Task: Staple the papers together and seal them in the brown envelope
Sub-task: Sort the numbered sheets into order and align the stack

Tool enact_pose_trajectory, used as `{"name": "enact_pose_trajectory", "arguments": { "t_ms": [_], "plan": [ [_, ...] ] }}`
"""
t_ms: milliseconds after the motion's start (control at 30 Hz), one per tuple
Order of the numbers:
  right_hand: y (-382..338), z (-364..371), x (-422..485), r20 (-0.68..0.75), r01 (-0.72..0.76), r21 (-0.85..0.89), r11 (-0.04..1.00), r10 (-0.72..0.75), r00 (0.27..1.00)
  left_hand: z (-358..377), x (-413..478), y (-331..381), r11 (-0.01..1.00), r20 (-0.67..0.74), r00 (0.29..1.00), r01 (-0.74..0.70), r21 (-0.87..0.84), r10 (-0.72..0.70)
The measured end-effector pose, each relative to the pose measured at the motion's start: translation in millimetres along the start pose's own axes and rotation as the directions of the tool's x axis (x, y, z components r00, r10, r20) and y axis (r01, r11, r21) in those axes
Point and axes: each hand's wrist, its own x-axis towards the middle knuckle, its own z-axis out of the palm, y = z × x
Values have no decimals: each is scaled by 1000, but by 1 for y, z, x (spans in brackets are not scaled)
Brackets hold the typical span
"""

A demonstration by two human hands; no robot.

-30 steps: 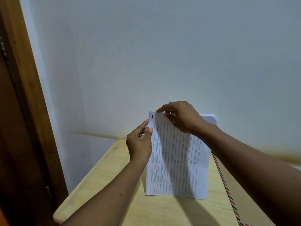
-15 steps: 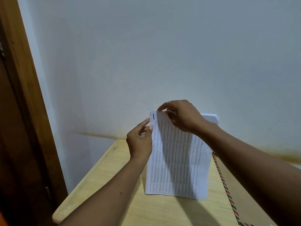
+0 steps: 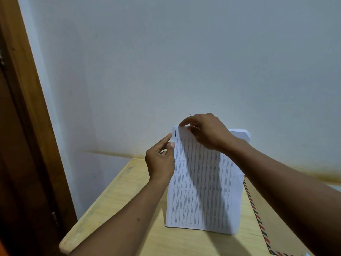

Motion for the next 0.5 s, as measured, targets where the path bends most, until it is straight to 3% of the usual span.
{"name": "enact_pose_trajectory", "arguments": {
  "t_ms": [267,500],
  "plan": [
    [1,4,-5,-8,65,-103,993,-67,998,2,-1,-2,1000,-8,1000,8,-10,-9],
    [-2,2,-3,23,94,-86,992,-93,995,2,-1,4,1000,-71,997,-7,-23,5]
  ]
}}
